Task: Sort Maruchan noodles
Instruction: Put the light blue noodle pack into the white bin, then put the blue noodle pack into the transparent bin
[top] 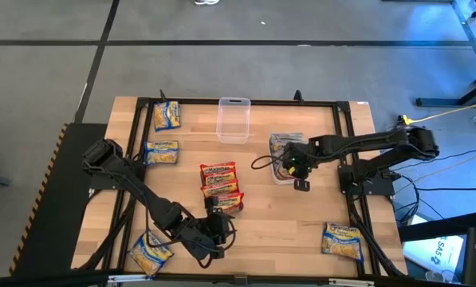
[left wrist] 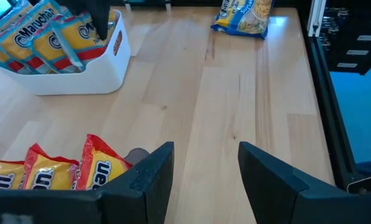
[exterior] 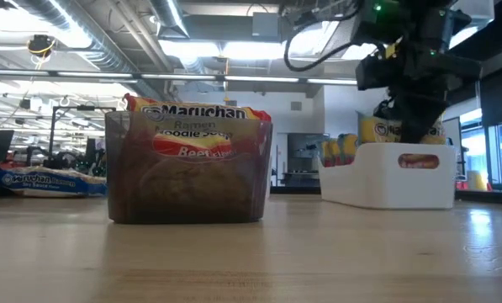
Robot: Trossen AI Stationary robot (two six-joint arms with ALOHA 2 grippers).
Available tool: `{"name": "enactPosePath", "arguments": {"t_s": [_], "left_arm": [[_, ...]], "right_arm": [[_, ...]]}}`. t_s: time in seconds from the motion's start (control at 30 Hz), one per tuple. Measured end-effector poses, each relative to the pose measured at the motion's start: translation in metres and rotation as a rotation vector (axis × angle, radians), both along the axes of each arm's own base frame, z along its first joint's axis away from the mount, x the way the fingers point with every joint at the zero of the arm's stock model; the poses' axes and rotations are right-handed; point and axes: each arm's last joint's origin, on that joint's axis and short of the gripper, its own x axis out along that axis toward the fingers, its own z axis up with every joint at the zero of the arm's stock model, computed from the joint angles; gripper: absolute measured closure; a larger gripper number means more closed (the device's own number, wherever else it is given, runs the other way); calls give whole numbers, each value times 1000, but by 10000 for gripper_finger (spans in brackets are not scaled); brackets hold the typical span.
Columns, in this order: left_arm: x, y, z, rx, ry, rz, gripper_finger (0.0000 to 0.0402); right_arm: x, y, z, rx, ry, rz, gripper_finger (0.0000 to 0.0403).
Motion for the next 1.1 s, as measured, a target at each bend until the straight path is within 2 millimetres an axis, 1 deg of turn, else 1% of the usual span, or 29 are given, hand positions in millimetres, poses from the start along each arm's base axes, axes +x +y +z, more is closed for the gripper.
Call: {"name": "enactPosePath", "arguments": {"t_s": [0.17, 0.37, 0.5, 0.63, 0.73, 0.8, 0.93, 1.03, 1.1], "left_arm": [[1, 0, 1, -6, -11, 2, 227], [2, 0, 1, -8, -17, 4, 227], [2, 1, 1, -10, -16, 3, 227], [2, 1, 1, -10, -16, 3, 227], [2, 1, 1, -11, -15, 3, 227], [2, 1, 1, -11, -15, 5, 227], [3, 2, 1, -13, -15, 7, 227], [3, 2, 1, -17, -16, 9, 227], [3, 1, 1, -31, -16, 13, 227]], "right_arm": [[3, 1, -9, 9, 39, 9, 356], [10, 1, -15, 15, 25, 10, 355], [10, 0, -15, 3, 27, -26, 332], [10, 0, -10, 3, 51, -45, 288], [12, 0, 0, -1, 66, -47, 246], [12, 0, 11, 0, 88, -47, 222], [13, 1, 41, 27, 137, -72, 186], [10, 10, 64, 50, 167, -93, 173], [6, 24, 78, 71, 173, -98, 170]]}}
